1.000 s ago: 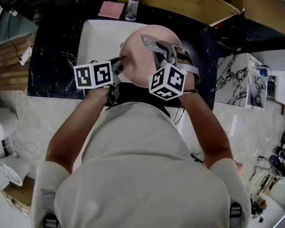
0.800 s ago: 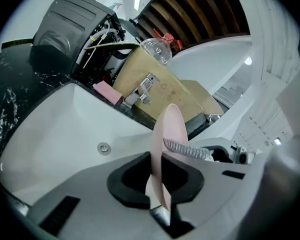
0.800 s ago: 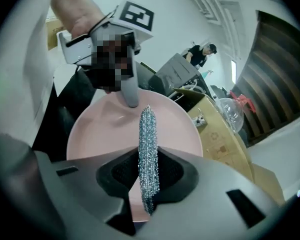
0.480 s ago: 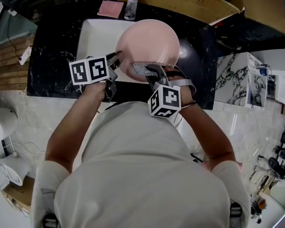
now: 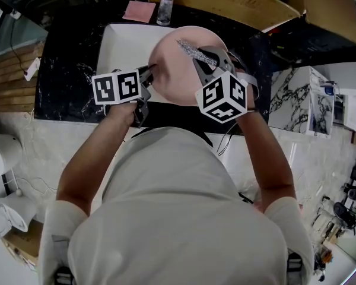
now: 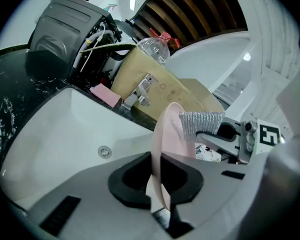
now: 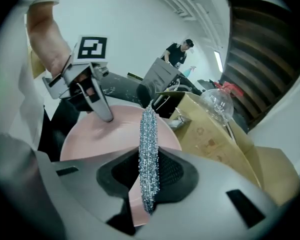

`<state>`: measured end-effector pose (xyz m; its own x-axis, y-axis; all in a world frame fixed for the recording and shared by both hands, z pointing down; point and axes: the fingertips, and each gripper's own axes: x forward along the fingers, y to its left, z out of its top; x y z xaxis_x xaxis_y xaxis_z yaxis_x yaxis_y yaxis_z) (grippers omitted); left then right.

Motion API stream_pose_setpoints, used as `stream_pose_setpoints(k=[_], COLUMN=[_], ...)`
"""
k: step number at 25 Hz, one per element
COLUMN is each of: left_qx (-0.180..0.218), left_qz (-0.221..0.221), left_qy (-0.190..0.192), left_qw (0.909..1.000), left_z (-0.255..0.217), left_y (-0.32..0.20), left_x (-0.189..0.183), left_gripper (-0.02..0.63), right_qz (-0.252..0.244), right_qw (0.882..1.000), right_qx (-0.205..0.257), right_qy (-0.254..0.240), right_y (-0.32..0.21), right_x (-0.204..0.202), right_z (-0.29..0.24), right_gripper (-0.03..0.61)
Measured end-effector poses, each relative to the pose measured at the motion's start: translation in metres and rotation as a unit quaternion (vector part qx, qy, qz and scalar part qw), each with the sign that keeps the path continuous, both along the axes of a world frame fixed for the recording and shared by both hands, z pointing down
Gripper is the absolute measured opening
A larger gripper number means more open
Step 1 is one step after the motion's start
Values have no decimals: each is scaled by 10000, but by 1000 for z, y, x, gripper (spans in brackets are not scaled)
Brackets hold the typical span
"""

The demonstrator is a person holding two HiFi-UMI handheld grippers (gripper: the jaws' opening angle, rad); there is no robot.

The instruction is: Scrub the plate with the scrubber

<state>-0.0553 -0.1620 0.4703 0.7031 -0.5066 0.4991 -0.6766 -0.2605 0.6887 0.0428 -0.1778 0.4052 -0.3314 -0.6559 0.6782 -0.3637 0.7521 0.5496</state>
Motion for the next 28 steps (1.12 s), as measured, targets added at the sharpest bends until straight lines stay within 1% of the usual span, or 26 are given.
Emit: stream_pose_setpoints(k=[4,7,10,13,19,21,24,26,28], left_qx=[-20,-5,-5,-40,-19,11,59,53,4], left_qz=[73,117,120,50,-227,-307,-386,-422,-450], left_qy=[-11,-37,-18,141,257,280,271,238,211], left_qw=[10000,9999,9999,9999,9994,9991,9989,9988,9988], left_z=[0,-2,-3,-6,-10,-12,-13,-12,-8], left_y=[3,2,0,-4,-15,-20,-26,-27,-26], left_x=[5,5,3,2,-15,-20,-26,-30,-33], left_gripper=[28,31,34,37,41,43,43,41,35], right_qz=[70,-101,-406,-787,-1586,-1869,-2169,-2225,-2158], right_qw=[9998,9992,9973,9937,9807,9742,9663,9642,9663], right_qx=[90,60,17,36,-38,-129,-438,-660,-738], right_qy=[144,394,614,803,1146,1255,1318,1286,1194], right_y=[-22,-24,-14,1,42,57,77,83,80], right_x=[0,-9,-22,-36,-52,-54,-50,-44,-39], right_z=[-2,5,15,25,51,60,73,76,70], right_gripper=[77,77,77,77,77,77,77,77,77])
